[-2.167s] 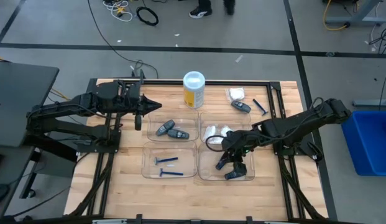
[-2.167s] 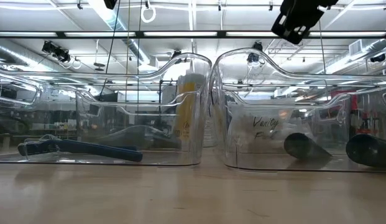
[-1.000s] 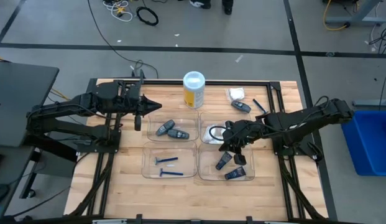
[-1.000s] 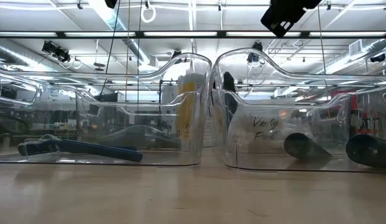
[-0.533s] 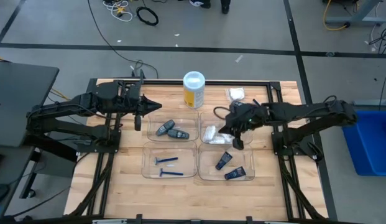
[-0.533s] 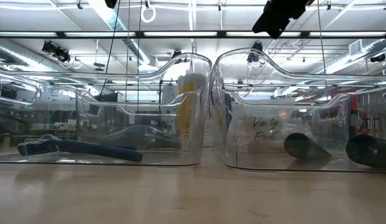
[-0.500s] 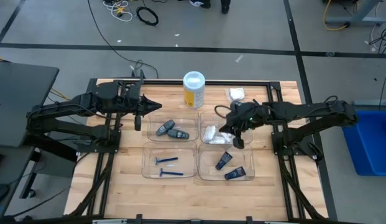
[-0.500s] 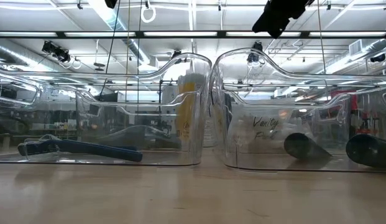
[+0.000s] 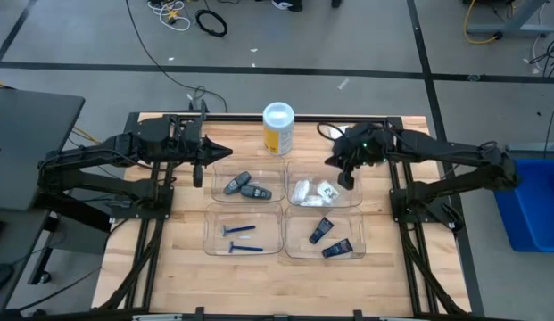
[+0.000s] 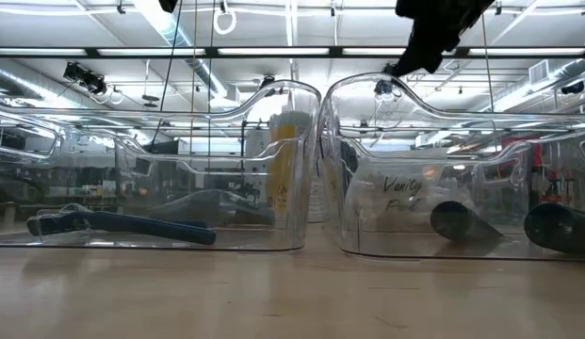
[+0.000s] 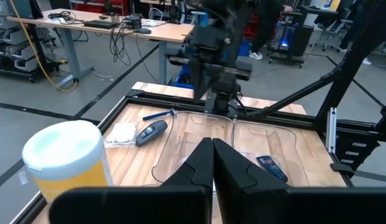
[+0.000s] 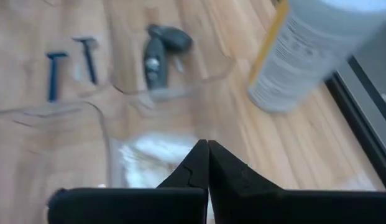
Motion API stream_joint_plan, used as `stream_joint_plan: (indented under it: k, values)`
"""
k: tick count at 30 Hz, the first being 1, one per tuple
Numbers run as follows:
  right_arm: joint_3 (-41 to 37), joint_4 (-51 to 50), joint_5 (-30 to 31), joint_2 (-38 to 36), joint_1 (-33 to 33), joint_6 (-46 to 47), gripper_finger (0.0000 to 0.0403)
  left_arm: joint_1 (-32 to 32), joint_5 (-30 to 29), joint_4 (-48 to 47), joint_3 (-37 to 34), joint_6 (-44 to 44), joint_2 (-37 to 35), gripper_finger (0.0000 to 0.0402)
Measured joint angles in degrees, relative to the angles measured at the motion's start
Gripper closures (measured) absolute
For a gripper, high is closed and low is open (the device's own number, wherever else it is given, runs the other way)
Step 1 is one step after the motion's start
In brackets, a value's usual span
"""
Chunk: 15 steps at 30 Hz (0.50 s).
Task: Pick & Place Travel size toiletries
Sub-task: Put the blue shaver into the bottom left transparent bin
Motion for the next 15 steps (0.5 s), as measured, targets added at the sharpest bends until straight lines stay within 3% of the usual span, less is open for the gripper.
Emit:
stream_joint_plan:
  k: [6, 15]
  values:
    - [0.0, -5.62, 0.51, 0.01, -5.86, -1.19, 0.04, 0.02, 0.55, 0.06, 0.0, -0.17, 0.0, 0.0391]
    - [0.01, -12.67, 6.01, 0.02, -13.25, -3.44, 0.04, 0.02, 0.01, 0.04, 0.0, -0.28, 0.0, 0.0395]
